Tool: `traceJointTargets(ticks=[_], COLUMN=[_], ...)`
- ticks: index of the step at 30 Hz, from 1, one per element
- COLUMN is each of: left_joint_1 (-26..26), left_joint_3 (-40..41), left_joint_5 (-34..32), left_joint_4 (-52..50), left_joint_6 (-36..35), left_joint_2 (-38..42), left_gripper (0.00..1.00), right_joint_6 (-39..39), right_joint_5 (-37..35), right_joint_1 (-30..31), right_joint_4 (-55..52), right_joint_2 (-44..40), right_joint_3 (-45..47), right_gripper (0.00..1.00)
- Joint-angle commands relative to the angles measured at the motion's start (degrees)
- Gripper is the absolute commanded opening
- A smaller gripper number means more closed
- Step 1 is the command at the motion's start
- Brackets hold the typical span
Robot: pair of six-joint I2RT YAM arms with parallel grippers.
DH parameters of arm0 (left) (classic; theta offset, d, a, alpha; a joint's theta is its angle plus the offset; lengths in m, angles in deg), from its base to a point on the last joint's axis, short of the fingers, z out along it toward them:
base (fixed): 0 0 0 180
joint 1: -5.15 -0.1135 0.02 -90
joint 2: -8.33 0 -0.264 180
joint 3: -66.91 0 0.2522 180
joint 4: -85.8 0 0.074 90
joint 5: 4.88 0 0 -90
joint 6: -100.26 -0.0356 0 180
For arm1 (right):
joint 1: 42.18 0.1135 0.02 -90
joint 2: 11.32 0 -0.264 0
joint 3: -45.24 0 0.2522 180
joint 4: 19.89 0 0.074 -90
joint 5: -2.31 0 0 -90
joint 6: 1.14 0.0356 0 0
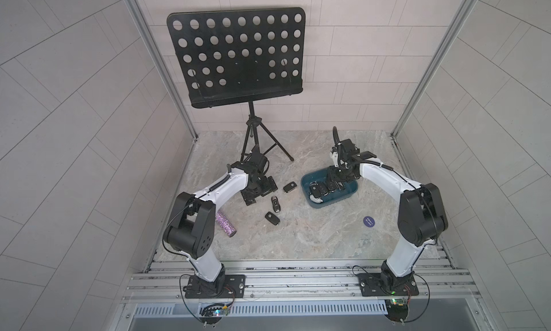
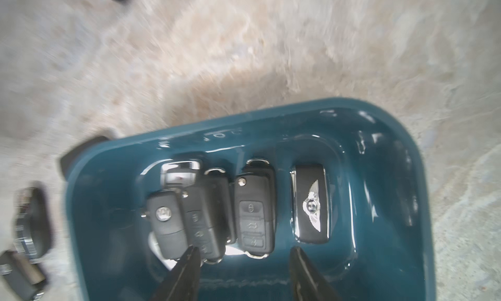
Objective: Place the car key into the storage box
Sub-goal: Place the car key in the storage box, then pick up the car key from the center of the board.
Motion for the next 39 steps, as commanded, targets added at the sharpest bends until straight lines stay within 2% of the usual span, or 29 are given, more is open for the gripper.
traceJointTargets(ticks=[1,12,19,30,36,39], left_joint_1=[0.9,4.5,5.4,9.1,9.9,10.2], left_joint_3=[1.1,0.5,-1.0,-5.6,-7.1,-7.1], left_joint_5=[-2.4,-4.9,-6.5,-8.2,-8.4,-9.3], left_joint_4=[-2.4,-3.0,-2.9,-3.8,-3.4,-3.3], left_joint_6=[-1.2,-1.6,-2.9,-4.3,-5.0,-4.8], left_joint_2=[1.7,-1.1,-4.8,-10.6,-12.6,-13.3], left_gripper=[0.99,0.97,0.95,0.9,0.8,0.7], right_joint_6=[3.1,9.9,9.7,9.5,9.2,9.3], right_joint_5=[3.4,17.2,22.7,23.9,23.5,23.5], right_joint_1=[0.2,2.5,3.9,4.0,3.9,3.9], right_joint_4=[0.7,8.3,8.9,8.9,7.9,7.7], right_joint_2=[-4.9,-17.6,-21.6,-23.0,-22.6,-22.4], right_joint_3=[3.4,18.8,25.1,28.1,27.4,27.3], right_gripper=[0.6,0.77,1.0,1.0,1.0,0.99])
